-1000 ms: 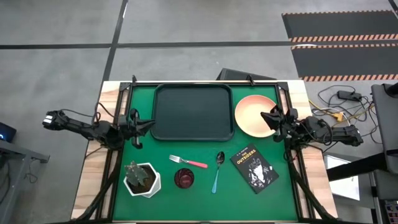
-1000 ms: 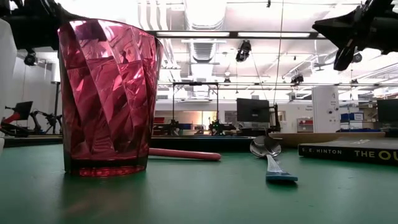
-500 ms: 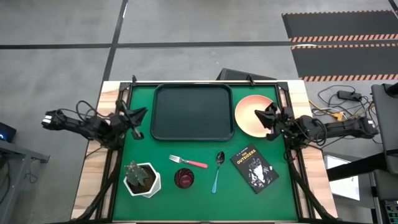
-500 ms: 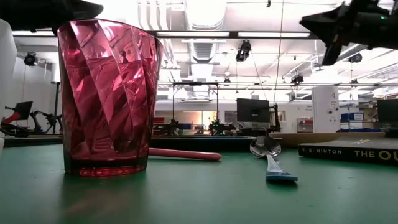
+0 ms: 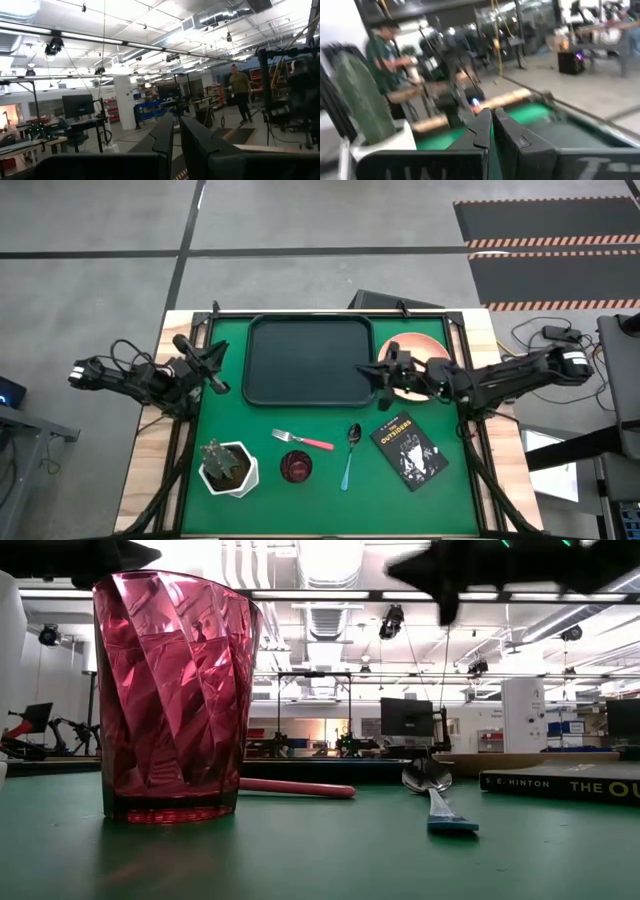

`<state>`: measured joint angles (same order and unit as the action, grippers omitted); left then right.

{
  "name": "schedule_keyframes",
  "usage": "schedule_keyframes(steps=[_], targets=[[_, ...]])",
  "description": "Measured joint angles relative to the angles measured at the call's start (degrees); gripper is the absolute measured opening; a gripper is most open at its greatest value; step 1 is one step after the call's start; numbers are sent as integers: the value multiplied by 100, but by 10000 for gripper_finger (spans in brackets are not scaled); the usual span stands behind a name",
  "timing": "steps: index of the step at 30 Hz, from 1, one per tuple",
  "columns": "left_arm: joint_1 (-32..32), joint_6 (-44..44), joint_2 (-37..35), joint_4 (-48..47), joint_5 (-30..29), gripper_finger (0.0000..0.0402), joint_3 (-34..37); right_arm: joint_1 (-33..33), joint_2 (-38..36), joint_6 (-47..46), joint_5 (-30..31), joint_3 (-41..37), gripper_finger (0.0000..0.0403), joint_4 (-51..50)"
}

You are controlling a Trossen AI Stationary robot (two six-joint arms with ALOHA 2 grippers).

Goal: Pick and place plate/cup/fork/spoon on tray
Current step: Put the red cup on the black tray

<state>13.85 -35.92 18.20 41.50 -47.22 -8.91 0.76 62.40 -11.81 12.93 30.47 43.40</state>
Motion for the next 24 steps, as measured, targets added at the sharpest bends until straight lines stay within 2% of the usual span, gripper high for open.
schedule_keyframes(steps=[8,12,17,22,24], targets=[[4,103,3,6,-2,15,15,10,1450,-11,-391,1576,9,-1002],[4,111,15,7,-2,15,22,12,2030,-14,-599,2361,9,-1922],[4,112,4,2,-2,15,88,12,2596,31,-1303,3450,9,-3262],[4,107,3,3,0,15,90,111,3164,431,-2477,4346,9,-4491],[4,107,-1,10,0,15,88,215,3337,550,-2756,4647,9,-4785]])
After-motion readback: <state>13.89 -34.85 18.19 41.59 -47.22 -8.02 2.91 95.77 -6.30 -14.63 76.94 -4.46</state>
